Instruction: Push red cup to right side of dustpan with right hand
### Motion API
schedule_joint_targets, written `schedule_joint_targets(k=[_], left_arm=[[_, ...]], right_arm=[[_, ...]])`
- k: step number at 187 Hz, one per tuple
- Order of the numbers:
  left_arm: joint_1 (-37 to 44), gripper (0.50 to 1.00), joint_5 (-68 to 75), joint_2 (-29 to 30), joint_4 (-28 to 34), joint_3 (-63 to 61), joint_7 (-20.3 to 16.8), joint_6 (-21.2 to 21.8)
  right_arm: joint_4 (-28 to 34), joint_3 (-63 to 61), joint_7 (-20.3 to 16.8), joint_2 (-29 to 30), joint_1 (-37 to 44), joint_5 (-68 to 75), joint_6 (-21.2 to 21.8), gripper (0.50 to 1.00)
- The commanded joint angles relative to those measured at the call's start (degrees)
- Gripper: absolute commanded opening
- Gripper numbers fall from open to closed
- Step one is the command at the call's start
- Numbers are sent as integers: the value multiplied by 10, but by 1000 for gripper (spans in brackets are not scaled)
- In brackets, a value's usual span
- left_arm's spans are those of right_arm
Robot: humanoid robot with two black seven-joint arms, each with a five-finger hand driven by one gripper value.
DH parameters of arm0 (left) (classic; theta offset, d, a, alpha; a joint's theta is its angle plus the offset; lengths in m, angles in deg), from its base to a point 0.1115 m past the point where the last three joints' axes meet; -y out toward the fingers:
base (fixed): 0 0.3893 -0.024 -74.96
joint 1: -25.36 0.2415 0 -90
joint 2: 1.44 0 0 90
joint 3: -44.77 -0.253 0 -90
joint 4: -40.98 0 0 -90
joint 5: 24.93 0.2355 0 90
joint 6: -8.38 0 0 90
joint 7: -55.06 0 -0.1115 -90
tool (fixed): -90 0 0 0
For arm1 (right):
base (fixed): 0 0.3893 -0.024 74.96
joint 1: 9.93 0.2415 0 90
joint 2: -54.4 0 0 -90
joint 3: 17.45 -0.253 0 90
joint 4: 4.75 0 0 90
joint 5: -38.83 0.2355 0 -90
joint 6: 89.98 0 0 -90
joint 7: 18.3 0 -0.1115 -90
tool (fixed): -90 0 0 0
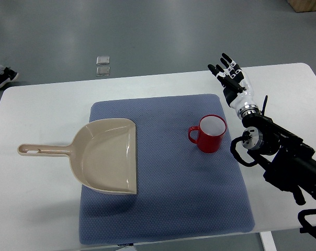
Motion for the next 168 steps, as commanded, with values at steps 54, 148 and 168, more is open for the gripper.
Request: schedule_joint_targets(k=[54, 148, 168], left_arm=[[0, 1000, 0, 0, 2, 0, 0, 0], [0, 1000, -1, 0, 2, 0, 0, 0], [0, 1000, 0, 0, 2, 0, 0, 1]], right_arm=[[6, 4, 1, -25, -7, -2, 1, 926], [81, 1, 40, -144, -76, -134, 43, 926], [112, 3, 56, -181, -97, -137, 61, 926]])
